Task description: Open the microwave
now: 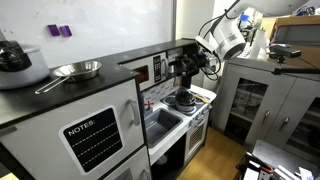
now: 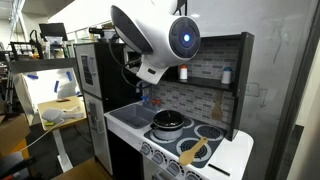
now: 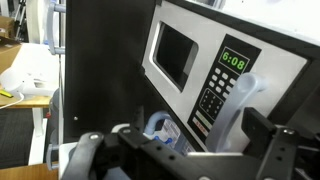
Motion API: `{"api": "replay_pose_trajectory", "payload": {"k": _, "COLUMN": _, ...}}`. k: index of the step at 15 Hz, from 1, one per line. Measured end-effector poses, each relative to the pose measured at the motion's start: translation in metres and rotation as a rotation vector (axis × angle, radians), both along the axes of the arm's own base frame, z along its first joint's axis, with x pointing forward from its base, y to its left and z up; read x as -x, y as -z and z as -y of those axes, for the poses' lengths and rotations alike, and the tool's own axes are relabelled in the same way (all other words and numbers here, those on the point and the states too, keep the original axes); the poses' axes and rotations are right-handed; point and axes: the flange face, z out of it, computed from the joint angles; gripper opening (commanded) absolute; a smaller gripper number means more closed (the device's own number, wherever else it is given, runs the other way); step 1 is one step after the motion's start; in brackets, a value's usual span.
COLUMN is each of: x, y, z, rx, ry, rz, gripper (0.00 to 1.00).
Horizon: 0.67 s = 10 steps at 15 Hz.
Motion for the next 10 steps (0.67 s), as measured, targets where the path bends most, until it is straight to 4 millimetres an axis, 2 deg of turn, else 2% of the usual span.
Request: {"api": "replay_pose_trajectory", "payload": {"k": 10, "x": -0.015, "y": -0.008, "z": -0.004, "rx": 0.008, "ry": -0.015, "rz": 0.025, "gripper": 1.0}}
